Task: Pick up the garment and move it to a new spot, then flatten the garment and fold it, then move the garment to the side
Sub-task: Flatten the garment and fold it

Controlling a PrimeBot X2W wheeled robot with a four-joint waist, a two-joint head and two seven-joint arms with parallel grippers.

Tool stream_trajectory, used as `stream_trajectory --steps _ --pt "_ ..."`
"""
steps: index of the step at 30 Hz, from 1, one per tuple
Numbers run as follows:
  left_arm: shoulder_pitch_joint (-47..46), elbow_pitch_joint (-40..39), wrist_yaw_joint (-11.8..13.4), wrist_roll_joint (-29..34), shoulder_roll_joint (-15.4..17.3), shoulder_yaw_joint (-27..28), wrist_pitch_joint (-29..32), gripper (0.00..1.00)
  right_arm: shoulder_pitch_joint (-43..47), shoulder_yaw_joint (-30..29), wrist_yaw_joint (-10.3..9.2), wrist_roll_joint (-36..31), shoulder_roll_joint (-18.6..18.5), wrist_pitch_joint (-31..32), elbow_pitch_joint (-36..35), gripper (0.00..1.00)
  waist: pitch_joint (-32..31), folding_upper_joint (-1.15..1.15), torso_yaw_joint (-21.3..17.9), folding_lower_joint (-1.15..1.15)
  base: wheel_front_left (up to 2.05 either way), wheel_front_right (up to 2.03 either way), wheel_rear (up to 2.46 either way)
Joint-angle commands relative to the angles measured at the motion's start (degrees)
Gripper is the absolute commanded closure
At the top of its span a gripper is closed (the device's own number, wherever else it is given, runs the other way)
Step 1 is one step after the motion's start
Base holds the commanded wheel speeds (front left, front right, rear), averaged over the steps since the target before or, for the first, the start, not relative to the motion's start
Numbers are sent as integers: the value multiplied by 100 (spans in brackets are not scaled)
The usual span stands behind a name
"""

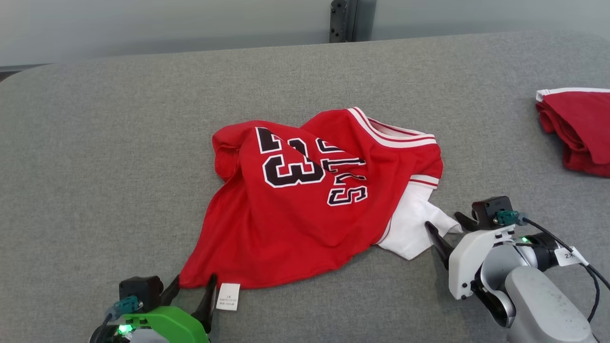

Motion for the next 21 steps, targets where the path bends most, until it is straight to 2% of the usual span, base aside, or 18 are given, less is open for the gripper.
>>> stream_trajectory --steps 1,2,3,4,5,6,7,10,13,21 --pt "-149 30 3 -31 27 3 -43 0 -61 44 -8 46 -26 22 35 0 107 0 -9 0 0 0 0" --pt "-186 63 0 -55 29 -21 -25 0 -83 87 -8 76 -32 45 26 0 153 0 -14 0 0 0 0" --pt "-234 85 -3 -65 41 -52 -52 0 -106 128 -9 130 -37 73 28 5 192 0 -19 0 0 0 0" --pt "-281 127 -7 -100 51 -73 -59 20 -111 210 -9 205 -37 120 33 59 219 0 -22 0 0 0 0" --pt "-312 184 -11 -120 74 -126 -20 58 -112 266 -5 315 -35 127 21 100 238 0 -25 0 0 0 0" --pt "-322 230 -15 -152 96 -185 13 84 -119 254 -4 409 -42 125 29 100 250 0 -29 0 0 0 0" --pt "-322 266 -18 -199 121 -238 49 100 -121 272 -4 490 -76 154 23 100 250 0 -36 0 0 0 0" --pt "-223 188 -25 -364 227 -406 124 100 -94 276 -9 917 -120 147 -165 100 194 0 -80 0 0 0 0" --pt "-75 -211 -22 -673 398 -429 131 100 -62 124 -9 1428 -305 58 -610 100 94 0 -132 0 0 0 0" --pt "304 -2452 15 -1342 792 -176 530 100 244 -955 -6 2406 -960 200 -2702 100 -179 0 -327 0 0 0 0"
